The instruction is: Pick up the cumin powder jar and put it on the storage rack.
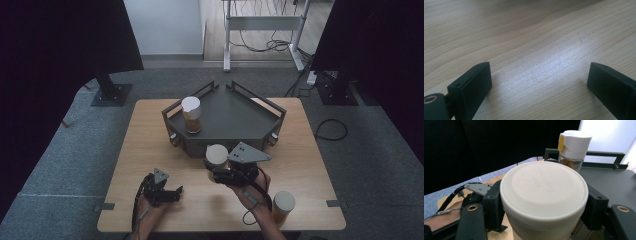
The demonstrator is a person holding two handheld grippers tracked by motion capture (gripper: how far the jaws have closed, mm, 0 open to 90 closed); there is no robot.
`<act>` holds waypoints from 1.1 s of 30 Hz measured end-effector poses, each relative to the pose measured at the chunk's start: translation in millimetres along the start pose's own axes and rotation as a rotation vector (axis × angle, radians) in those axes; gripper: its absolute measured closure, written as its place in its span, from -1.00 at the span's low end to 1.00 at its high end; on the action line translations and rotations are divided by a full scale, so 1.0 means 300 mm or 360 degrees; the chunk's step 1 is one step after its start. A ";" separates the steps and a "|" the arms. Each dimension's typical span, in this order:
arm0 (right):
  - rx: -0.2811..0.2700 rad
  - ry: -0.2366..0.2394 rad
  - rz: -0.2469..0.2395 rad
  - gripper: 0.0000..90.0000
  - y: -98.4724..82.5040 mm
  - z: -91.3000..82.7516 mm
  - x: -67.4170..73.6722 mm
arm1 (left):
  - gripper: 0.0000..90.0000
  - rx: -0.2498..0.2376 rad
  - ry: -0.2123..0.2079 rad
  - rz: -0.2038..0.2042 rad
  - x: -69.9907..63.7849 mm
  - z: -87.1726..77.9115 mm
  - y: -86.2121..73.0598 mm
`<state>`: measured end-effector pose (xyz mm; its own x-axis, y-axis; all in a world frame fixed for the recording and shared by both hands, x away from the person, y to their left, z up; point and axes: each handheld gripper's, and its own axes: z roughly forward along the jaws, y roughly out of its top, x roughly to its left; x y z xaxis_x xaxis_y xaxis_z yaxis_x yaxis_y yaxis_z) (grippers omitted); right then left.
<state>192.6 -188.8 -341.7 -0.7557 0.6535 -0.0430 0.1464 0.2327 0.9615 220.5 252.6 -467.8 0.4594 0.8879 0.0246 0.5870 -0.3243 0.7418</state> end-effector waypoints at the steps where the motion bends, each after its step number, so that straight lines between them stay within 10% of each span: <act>1: 0.0000 -0.0001 -0.0005 -0.28 0.005 0.001 -0.001 | -0.88 0.0000 0.0000 0.0000 0.000 0.000 0.000; 33: -0.0009 -0.0050 0.0026 -0.27 0.075 0.045 -0.080 | -0.89 0.0000 -0.0005 0.0007 0.001 0.000 0.000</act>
<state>222.5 -189.5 -322.6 -0.7330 0.6793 -0.0356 0.1549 0.2177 0.9636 220.8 252.8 -467.8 0.4638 0.8856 0.0257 0.5852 -0.3280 0.7416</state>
